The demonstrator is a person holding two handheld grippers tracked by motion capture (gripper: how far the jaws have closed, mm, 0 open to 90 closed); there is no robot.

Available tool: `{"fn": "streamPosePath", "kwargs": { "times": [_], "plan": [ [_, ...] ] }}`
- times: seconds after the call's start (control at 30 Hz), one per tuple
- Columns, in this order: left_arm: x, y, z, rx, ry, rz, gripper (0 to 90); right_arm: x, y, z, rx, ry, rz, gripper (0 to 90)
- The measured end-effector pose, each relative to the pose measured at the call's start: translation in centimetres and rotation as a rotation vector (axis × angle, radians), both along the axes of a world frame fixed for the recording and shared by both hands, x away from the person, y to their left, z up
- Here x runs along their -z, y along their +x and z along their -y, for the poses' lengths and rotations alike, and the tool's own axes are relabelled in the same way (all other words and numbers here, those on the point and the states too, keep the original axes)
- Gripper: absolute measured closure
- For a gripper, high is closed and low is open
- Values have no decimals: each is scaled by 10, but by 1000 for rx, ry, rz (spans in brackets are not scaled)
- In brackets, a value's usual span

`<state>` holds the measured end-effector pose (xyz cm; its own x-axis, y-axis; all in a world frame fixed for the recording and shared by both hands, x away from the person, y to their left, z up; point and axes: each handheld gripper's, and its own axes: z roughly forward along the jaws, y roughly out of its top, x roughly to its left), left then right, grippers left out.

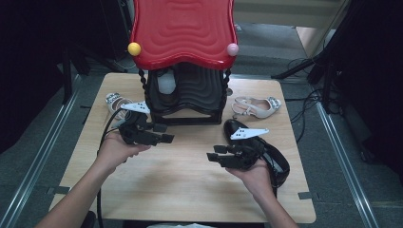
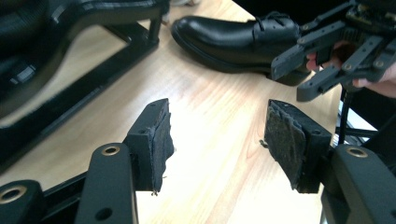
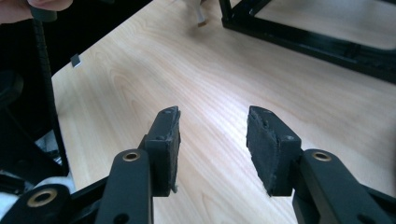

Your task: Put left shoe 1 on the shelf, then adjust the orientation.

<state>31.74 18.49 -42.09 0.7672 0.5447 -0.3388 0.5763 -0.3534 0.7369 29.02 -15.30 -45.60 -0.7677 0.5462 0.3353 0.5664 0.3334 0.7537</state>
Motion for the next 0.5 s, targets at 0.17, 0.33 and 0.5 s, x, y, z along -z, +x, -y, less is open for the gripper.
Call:
{"fn": "streamPosePath", "kwargs": {
  "times": [0.17, 0.33, 0.5],
  "plan": [
    [13, -10, -1, -7, -11, -5, 412, 4, -2, 8, 6, -4, -18, 565],
    [27, -17, -5, -25, -34, -12, 414, 7, -1, 12, 1, 15, -36, 583],
    [36, -20, -4, -20, -22, -24, 414, 6, -1, 19, 15, 4, -31, 599]
  ]
}}
